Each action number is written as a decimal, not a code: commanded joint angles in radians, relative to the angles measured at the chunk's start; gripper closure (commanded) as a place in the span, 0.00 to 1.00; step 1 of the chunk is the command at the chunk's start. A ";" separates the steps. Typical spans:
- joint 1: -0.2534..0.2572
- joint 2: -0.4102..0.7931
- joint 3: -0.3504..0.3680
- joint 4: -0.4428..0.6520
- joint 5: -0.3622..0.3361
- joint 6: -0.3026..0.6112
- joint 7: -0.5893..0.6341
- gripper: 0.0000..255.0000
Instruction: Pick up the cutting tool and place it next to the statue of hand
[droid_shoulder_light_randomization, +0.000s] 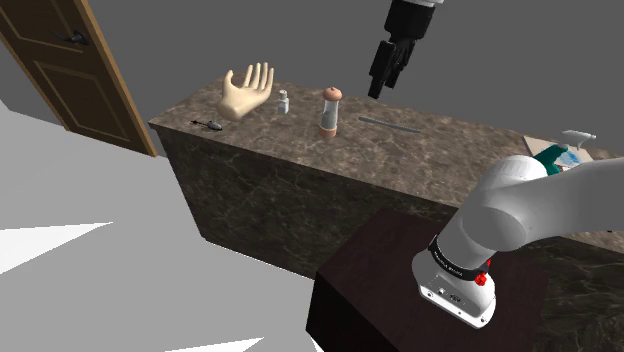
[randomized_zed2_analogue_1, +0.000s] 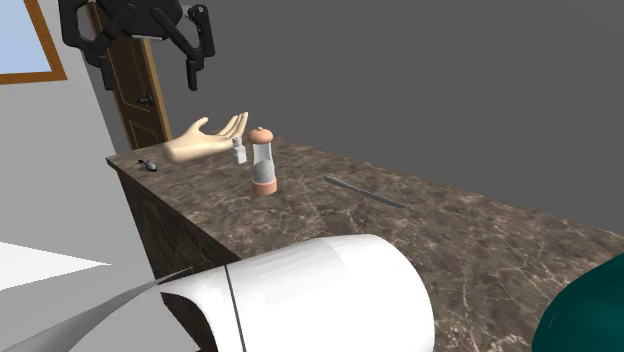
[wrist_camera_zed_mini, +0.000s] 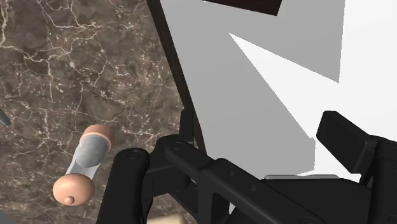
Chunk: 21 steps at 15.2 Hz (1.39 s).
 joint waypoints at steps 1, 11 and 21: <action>0.000 0.000 0.000 0.000 0.000 0.000 0.000 0.00; -0.051 0.067 -0.202 -0.131 -0.129 0.200 -0.271 0.00; -0.072 0.294 -0.419 -0.120 -0.195 0.428 -0.548 0.00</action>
